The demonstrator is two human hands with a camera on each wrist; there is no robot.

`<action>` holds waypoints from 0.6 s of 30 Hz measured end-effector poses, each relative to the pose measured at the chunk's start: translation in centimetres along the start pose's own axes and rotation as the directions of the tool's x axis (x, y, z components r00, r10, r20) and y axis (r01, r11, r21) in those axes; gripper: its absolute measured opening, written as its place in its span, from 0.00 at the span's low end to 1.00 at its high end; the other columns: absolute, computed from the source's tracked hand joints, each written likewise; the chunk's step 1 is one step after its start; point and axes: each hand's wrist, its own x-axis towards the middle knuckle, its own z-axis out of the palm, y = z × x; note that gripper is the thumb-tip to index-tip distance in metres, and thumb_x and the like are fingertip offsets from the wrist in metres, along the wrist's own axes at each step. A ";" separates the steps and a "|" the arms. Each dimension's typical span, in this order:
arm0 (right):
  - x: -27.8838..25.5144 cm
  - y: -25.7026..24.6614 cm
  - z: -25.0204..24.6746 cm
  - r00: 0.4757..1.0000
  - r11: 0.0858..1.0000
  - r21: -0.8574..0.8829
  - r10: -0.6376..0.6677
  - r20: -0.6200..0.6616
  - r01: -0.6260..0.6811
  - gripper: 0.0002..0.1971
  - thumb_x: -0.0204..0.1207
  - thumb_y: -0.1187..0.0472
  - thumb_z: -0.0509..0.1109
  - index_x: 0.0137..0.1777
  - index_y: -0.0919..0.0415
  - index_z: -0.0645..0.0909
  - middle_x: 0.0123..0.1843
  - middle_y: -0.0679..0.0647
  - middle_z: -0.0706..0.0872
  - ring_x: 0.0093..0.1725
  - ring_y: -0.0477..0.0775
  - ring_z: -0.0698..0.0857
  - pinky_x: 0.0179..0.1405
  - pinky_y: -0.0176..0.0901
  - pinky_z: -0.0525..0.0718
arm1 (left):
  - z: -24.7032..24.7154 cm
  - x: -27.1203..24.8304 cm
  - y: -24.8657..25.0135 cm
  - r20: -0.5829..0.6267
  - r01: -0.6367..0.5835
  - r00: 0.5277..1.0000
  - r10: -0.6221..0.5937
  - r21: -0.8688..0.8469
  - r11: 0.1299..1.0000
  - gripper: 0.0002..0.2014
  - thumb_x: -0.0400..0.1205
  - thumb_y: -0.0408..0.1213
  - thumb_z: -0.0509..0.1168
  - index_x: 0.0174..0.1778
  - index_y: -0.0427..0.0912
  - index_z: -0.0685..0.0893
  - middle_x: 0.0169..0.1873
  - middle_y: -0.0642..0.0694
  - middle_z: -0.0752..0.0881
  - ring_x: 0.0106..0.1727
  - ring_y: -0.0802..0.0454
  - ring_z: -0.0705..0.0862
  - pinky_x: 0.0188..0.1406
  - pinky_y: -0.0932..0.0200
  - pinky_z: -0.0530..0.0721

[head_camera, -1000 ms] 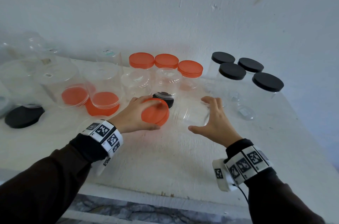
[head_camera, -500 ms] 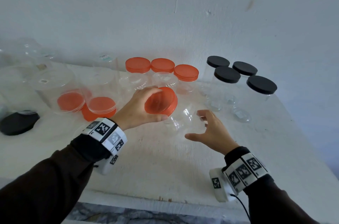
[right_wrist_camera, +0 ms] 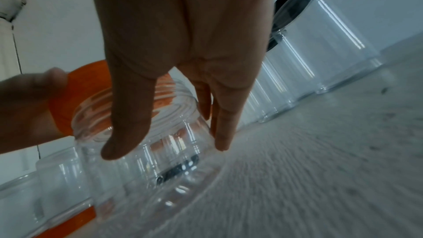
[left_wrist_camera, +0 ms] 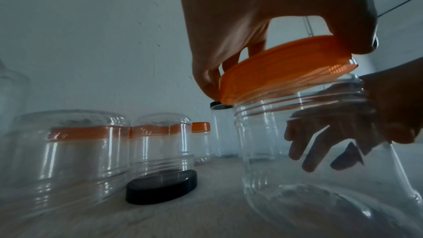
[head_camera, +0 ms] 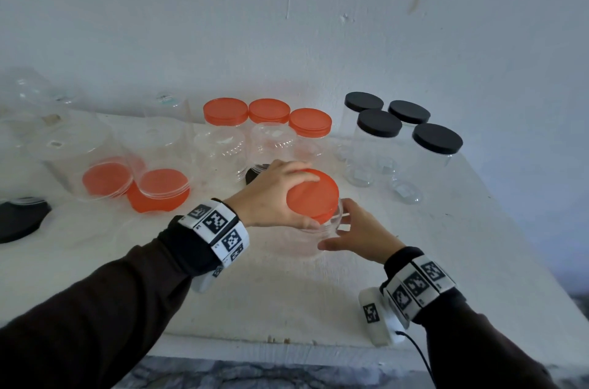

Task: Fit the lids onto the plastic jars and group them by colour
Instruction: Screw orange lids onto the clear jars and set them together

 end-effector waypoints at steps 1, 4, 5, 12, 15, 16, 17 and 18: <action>0.0 0.0 0.0 1.000 1.000 0.010 -0.001 -0.002 0.001 0.35 0.59 0.61 0.84 0.62 0.54 0.68 0.60 0.47 0.77 0.61 0.48 0.78 0.54 0.37 0.81 | 0.1 0.2 0.2 0.007 0.001 1.000 -0.002 0.024 1.000 0.43 0.63 0.61 0.75 0.74 0.52 0.70 0.76 0.54 0.64 0.75 0.57 0.57 0.74 0.54 0.58; 0.0 0.0 0.0 1.000 1.000 0.010 0.004 -0.005 -0.004 0.34 0.59 0.62 0.84 0.62 0.55 0.69 0.57 0.44 0.77 0.59 0.47 0.78 0.50 0.34 0.81 | 0.3 0.6 0.6 0.031 0.008 0.999 -0.009 0.042 0.999 0.41 0.65 0.58 0.75 0.74 0.51 0.70 0.76 0.54 0.64 0.75 0.57 0.57 0.72 0.58 0.57; 0.0 0.0 0.0 1.000 1.000 0.005 0.006 -0.006 -0.006 0.35 0.59 0.62 0.84 0.63 0.55 0.69 0.57 0.44 0.76 0.59 0.46 0.78 0.48 0.33 0.81 | 0.4 0.6 0.7 0.039 0.005 0.999 -0.007 0.040 0.999 0.42 0.65 0.58 0.76 0.74 0.51 0.70 0.76 0.54 0.64 0.75 0.57 0.57 0.71 0.59 0.57; 0.0 -0.1 0.0 1.000 1.000 -0.017 0.011 -0.015 -0.011 0.38 0.58 0.60 0.85 0.66 0.58 0.68 0.60 0.47 0.75 0.60 0.48 0.77 0.55 0.40 0.82 | 0.8 0.8 1.3 0.068 -0.033 0.997 0.024 0.133 0.991 0.43 0.63 0.59 0.77 0.73 0.51 0.70 0.74 0.54 0.65 0.73 0.55 0.59 0.70 0.59 0.59; 0.1 -0.2 0.0 1.000 0.999 -0.051 0.011 -0.017 -0.012 0.39 0.58 0.58 0.85 0.67 0.58 0.68 0.62 0.48 0.75 0.62 0.50 0.77 0.60 0.47 0.82 | 0.8 0.8 1.3 0.088 -0.027 0.996 0.015 0.135 0.991 0.44 0.63 0.59 0.77 0.73 0.52 0.69 0.75 0.54 0.64 0.73 0.54 0.58 0.71 0.57 0.59; 0.1 -0.3 -0.1 1.000 0.998 -0.064 0.012 -0.009 -0.012 0.40 0.58 0.58 0.85 0.67 0.58 0.67 0.63 0.49 0.75 0.63 0.50 0.77 0.60 0.47 0.82 | 0.8 0.9 1.3 0.092 -0.026 0.996 0.014 0.131 0.991 0.44 0.62 0.59 0.77 0.74 0.52 0.69 0.75 0.54 0.64 0.73 0.54 0.58 0.72 0.57 0.59; 0.0 -0.4 -0.2 1.000 0.997 -0.081 0.011 0.008 -0.011 0.41 0.58 0.58 0.85 0.69 0.59 0.66 0.65 0.50 0.75 0.64 0.51 0.77 0.61 0.47 0.81 | 0.9 0.9 1.2 0.097 -0.026 0.995 0.014 0.126 0.992 0.45 0.62 0.59 0.77 0.74 0.53 0.68 0.76 0.54 0.63 0.74 0.54 0.58 0.72 0.57 0.59; 0.0 -0.6 -0.4 0.999 0.995 -0.102 0.011 0.035 -0.007 0.43 0.58 0.57 0.85 0.71 0.59 0.64 0.67 0.51 0.73 0.66 0.52 0.76 0.62 0.47 0.80 | 0.9 0.8 1.2 0.103 -0.021 0.995 0.010 0.110 0.994 0.46 0.62 0.58 0.78 0.75 0.53 0.67 0.77 0.54 0.61 0.75 0.54 0.56 0.73 0.57 0.58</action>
